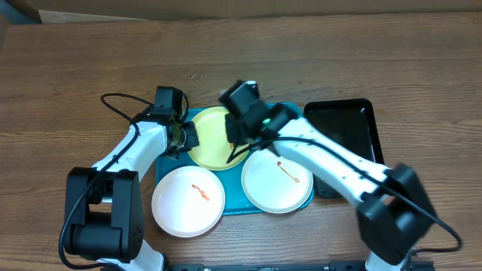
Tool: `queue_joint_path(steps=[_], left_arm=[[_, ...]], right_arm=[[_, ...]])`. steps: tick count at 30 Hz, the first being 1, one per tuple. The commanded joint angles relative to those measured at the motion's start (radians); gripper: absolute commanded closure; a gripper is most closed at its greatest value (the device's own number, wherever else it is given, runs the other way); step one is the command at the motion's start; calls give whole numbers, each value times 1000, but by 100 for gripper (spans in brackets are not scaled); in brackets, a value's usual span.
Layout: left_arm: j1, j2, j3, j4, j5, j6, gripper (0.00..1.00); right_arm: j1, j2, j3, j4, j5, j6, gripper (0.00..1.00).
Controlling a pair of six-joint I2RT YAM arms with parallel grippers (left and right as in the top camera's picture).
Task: Clean dirty plates on tray and stack at the side
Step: 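Scrub the yellow-rimmed plate with the sponge in the right gripper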
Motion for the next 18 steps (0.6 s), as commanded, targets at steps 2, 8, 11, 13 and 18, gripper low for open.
queue_joint_path(steps=[2,8,11,13,18], left_arm=[[11,1,23,10,-13,-5,96],[11,1,23,8,-13,-5,96],[11,1,23,8,-13,-5,96],[11,1,23,8,-13,-5,96],[11,1,23,7,-13,-5,96]], right_arm=[[31,76,11,58,132,46,96],[27,138,11,95,169,47,96],[27,157,11,113,168,51,96],[27,175,11,126,164,51,96],[27,219,10,115,165,100,96]])
